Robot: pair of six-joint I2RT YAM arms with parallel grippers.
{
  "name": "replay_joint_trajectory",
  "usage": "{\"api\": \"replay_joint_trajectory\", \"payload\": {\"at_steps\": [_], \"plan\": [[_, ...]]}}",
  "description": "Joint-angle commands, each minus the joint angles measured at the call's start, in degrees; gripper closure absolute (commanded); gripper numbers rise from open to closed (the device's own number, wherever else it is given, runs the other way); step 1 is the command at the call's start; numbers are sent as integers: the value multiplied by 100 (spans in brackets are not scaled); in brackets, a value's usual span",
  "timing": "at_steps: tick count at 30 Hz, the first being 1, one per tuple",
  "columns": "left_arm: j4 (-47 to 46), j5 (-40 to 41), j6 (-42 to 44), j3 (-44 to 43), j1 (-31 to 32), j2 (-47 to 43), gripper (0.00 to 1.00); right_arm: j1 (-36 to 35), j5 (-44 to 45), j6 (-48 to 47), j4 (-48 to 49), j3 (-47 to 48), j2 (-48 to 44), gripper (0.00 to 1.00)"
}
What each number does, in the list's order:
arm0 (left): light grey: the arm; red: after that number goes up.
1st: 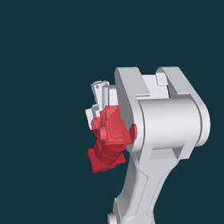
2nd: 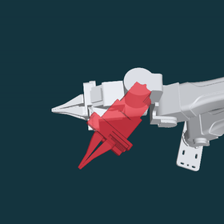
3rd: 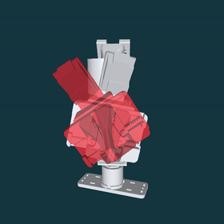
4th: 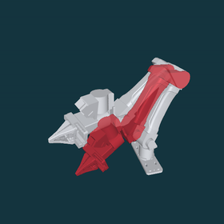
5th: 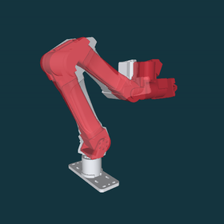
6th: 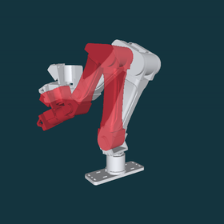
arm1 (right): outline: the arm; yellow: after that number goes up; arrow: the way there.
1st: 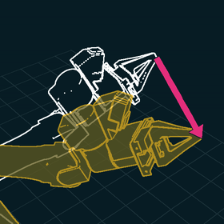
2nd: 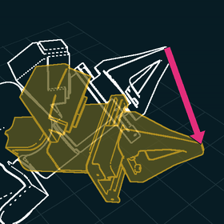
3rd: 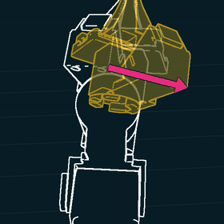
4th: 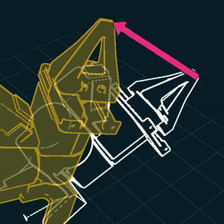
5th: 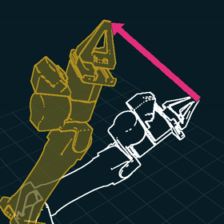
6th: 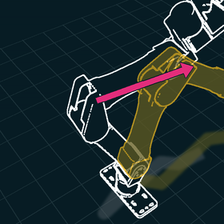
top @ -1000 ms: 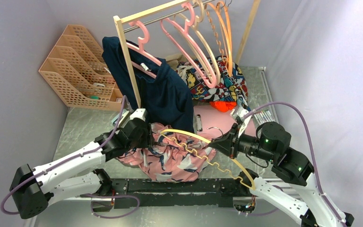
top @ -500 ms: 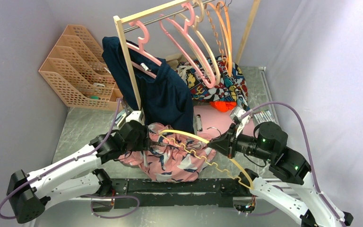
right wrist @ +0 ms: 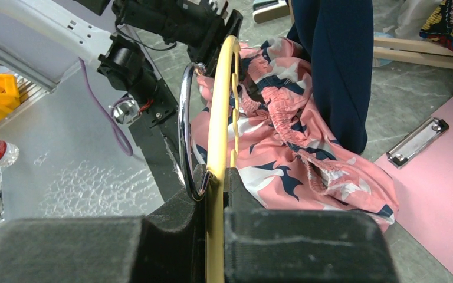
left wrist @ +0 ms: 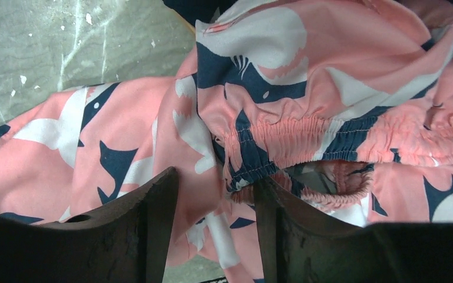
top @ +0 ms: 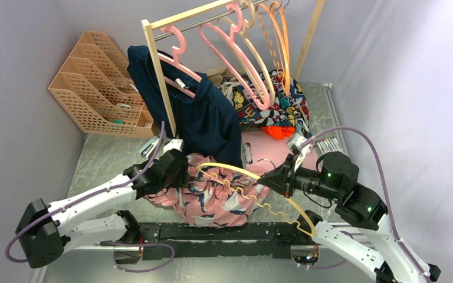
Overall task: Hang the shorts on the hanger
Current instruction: Hang the shorts on the hanger.
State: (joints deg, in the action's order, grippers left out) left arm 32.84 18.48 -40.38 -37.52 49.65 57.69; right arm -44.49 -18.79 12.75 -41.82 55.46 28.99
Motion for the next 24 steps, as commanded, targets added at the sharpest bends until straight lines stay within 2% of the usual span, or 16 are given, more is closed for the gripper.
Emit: {"api": "replay_joint_trajectory", "payload": {"at_steps": [1,9,11,19,22,24], "plan": [[-420,426,153,-150,-21,170,46,-33,-139,52,172,59,-95,100],[-1287,107,392,95,-25,-33,46,-33,-202,93,175,7,-141,100],[-1419,8,485,144,-23,-83,51,-34,-226,104,212,-17,-148,100],[-1259,-15,615,102,-23,-88,92,-32,-240,109,266,1,-146,100],[-778,70,577,-200,-25,-229,93,-33,-241,25,151,126,-95,100],[-116,249,425,-600,-25,-375,93,-34,-240,-91,-33,334,-42,100]]}}
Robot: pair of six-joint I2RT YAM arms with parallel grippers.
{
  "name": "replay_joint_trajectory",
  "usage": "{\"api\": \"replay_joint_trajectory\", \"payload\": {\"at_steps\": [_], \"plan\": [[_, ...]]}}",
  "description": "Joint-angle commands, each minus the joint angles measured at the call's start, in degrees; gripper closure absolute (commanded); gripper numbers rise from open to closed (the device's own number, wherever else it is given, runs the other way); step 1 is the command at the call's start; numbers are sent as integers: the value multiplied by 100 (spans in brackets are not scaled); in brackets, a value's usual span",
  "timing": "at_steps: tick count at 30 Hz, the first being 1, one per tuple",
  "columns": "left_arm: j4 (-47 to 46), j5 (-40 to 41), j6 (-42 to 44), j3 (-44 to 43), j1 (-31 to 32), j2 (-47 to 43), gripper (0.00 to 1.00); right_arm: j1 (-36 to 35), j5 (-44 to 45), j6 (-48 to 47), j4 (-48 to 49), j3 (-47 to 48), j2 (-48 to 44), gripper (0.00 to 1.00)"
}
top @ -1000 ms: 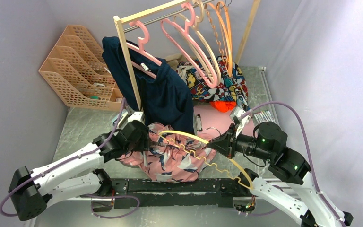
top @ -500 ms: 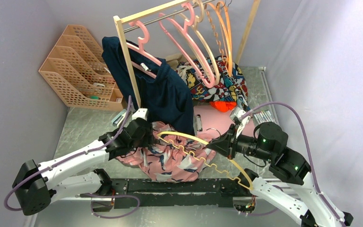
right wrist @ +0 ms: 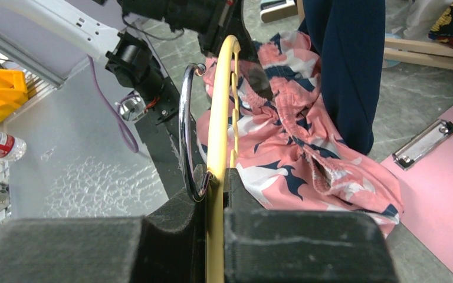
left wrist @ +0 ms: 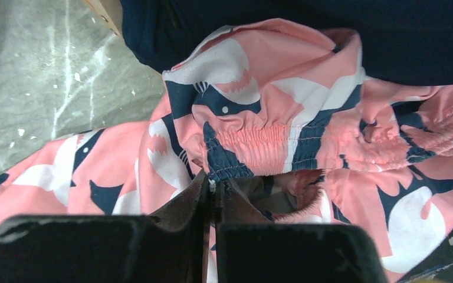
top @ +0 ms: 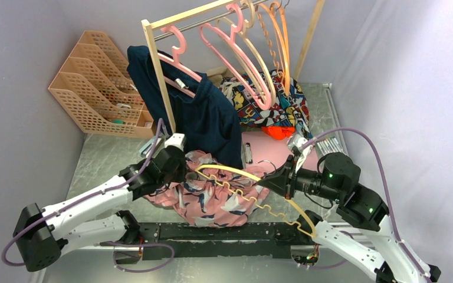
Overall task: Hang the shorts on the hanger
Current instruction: Hang the shorts on the hanger.
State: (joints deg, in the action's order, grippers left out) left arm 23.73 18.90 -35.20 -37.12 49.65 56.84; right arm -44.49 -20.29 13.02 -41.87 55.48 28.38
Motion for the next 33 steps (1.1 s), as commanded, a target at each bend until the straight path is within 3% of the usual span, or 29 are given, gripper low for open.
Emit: {"api": "replay_joint_trajectory", "payload": {"at_steps": [1,5,10,21,33], "plan": [[1178,278,-170,-883,-25,-376,93,-38,-102,-187,-137,472,60,100],[2306,99,-97,-1857,-21,-633,93,-33,-318,-456,-579,851,311,100],[3078,-91,-124,-2714,-25,-566,93,-31,-465,-615,-585,1065,475,100],[2891,-455,-234,-2832,-21,-481,93,37,-482,-858,720,909,711,100],[3092,-429,-235,-3245,-25,-268,93,38,-589,-1222,958,446,1038,100]]}}
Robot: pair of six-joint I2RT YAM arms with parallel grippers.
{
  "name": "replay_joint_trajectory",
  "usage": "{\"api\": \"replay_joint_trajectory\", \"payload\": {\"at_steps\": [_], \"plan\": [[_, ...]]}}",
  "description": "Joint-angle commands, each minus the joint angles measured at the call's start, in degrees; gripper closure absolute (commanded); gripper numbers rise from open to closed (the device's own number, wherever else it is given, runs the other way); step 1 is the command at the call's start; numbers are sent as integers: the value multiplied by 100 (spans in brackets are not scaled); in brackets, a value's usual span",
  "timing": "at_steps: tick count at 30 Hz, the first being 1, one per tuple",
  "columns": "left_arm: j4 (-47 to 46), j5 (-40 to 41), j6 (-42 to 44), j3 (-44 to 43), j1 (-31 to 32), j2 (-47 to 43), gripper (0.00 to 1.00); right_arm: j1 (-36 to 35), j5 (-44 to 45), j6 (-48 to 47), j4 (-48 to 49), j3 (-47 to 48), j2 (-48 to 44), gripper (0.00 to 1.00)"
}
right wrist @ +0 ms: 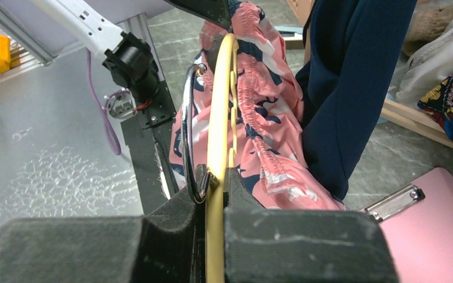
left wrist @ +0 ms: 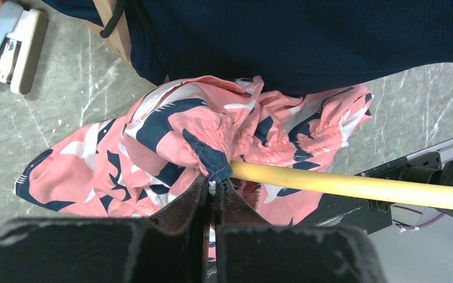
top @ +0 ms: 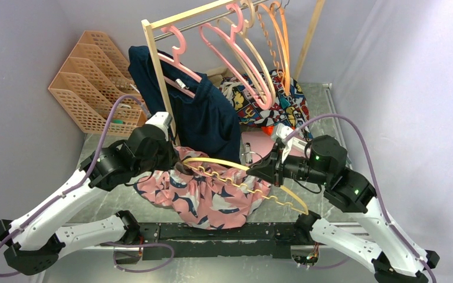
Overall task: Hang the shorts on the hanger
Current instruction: Hang the shorts on the hanger.
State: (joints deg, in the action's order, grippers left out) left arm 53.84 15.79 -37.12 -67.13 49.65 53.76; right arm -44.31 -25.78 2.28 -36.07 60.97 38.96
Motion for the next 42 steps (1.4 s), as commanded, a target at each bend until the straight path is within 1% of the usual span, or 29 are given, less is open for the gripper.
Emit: {"api": "replay_joint_trajectory", "payload": {"at_steps": [1,4,7,11,13,18,24,29,34,40,42], "plan": [[48,-143,-45,-255,-24,51,93,20,-3,-164,409,-150,-1,100],[-44,-236,-32,-272,-24,34,93,19,57,-195,544,-276,-2,100],[41,-135,-23,-274,-21,76,93,18,15,-204,626,-120,-133,100],[177,-31,-23,-213,-25,74,93,16,-116,-316,233,413,-117,100],[136,-29,-31,-165,-25,34,93,15,-252,-342,16,495,-65,100],[9,-118,-45,-149,-21,41,93,19,-414,-298,-116,299,-17,100],[16,-190,-49,-256,-25,32,93,17,-279,-328,-57,183,98,100],[65,-223,-102,-368,-23,-13,93,15,227,-343,334,84,68,100],[7,-259,-261,-350,-25,-28,93,11,491,-459,671,-58,36,100],[-65,-278,-304,-292,-25,78,93,-17,377,-562,980,-214,272,100],[-110,-249,-313,-278,-25,106,93,-154,359,-556,1140,-253,404,100]]}}
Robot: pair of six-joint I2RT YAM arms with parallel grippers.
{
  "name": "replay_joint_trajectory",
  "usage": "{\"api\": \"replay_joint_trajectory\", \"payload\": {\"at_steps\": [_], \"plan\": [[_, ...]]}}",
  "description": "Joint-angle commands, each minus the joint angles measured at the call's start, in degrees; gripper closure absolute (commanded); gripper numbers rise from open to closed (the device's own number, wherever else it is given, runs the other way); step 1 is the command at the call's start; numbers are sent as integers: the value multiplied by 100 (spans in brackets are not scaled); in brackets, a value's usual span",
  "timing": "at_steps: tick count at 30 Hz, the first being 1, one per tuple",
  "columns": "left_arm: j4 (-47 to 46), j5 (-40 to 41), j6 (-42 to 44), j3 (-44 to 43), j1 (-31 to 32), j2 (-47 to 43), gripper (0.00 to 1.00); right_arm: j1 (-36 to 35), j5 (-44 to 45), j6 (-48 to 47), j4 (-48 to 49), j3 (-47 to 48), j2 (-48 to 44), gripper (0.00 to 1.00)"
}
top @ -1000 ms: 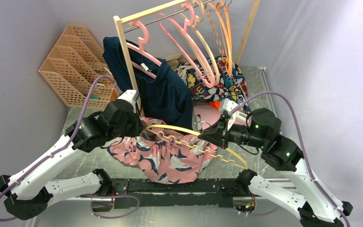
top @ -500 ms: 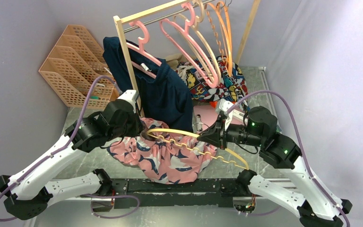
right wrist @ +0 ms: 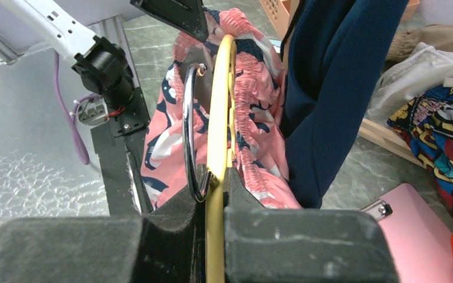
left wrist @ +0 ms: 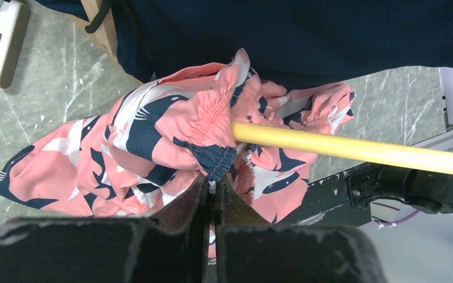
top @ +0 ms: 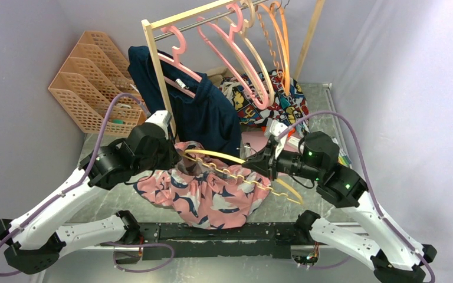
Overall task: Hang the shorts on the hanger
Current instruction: Hang the shorts on the hanger.
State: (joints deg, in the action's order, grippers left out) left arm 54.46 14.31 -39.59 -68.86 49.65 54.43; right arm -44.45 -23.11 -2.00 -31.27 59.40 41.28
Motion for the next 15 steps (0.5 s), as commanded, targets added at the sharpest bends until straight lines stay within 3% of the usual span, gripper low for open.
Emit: {"api": "replay_joint_trajectory", "payload": {"at_steps": [1,4,9,15], "plan": [[-188,-88,-73,-102,-21,59,93,-279,172,-125,749,-121,238,100],[-220,-7,-88,-84,-20,148,93,-1143,927,-161,987,-156,499,100],[-183,213,-190,-97,-25,332,93,-3167,3465,-289,1405,-239,1138,100],[-72,360,-294,-187,-25,303,93,-4070,4844,-230,2305,-867,1412,100]]}}
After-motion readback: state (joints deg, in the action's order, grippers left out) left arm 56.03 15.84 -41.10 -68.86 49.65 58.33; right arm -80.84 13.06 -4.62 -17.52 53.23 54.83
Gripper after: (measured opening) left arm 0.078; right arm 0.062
